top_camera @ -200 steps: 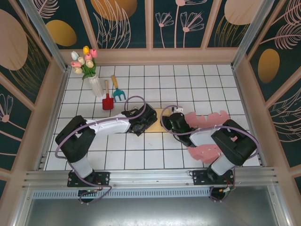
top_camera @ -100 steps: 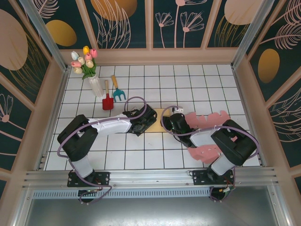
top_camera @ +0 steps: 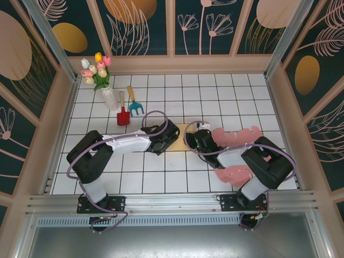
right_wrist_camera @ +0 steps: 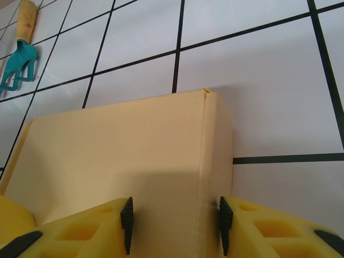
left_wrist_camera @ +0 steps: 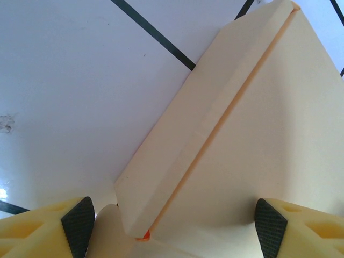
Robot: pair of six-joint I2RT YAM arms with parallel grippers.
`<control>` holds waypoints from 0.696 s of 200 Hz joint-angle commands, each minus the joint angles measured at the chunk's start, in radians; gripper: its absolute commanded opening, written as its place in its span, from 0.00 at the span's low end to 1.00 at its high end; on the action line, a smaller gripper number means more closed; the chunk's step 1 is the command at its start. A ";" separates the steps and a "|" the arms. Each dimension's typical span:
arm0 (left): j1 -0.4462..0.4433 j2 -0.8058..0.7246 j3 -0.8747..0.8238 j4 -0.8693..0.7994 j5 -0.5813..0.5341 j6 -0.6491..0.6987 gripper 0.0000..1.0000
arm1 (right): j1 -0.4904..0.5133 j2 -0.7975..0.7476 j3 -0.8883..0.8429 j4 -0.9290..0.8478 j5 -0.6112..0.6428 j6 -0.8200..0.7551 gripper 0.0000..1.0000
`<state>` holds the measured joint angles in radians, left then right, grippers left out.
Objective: Fold the paper box
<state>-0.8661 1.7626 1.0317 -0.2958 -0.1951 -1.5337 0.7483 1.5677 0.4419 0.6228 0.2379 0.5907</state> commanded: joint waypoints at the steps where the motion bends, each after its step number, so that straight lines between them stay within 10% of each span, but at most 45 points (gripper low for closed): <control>1: -0.003 0.009 -0.004 -0.025 -0.027 -0.031 0.80 | 0.011 0.010 -0.040 -0.082 -0.022 0.012 0.46; 139: 0.020 0.033 0.079 -0.048 -0.057 -0.028 0.97 | 0.010 0.018 -0.051 -0.069 -0.023 -0.006 0.44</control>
<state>-0.8551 1.7714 1.0691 -0.3279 -0.2287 -1.5581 0.7479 1.5673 0.4259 0.6476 0.2379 0.5900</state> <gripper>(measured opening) 0.973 0.448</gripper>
